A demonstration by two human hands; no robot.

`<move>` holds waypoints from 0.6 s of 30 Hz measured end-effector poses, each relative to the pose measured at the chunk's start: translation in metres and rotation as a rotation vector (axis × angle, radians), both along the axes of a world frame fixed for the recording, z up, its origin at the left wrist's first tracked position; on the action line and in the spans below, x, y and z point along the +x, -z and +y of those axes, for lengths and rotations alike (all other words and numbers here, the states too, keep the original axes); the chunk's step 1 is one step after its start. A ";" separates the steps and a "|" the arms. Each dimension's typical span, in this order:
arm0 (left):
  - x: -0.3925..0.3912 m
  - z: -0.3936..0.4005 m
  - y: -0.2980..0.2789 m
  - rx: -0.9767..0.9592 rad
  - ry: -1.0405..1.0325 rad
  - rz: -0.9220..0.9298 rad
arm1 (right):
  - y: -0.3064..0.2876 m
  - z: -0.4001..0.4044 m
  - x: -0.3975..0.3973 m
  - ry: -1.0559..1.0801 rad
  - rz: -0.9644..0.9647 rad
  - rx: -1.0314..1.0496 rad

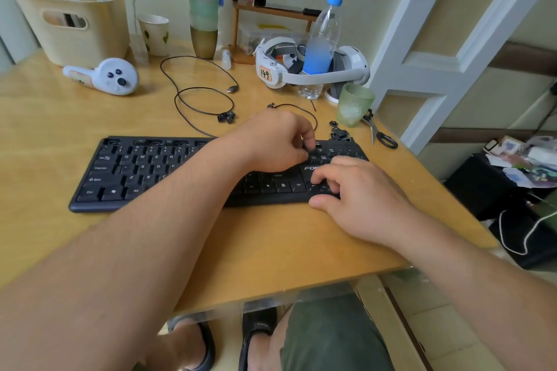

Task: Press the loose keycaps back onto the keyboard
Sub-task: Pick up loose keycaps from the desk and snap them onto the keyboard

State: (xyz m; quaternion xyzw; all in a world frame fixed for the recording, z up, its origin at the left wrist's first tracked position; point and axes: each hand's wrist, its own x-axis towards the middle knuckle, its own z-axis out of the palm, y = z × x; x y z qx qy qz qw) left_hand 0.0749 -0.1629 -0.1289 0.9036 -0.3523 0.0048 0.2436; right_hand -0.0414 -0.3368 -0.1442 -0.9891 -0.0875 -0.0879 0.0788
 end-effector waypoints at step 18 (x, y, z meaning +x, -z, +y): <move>0.001 0.000 0.004 0.039 0.000 -0.008 | 0.005 -0.043 0.019 -0.399 -0.192 -0.166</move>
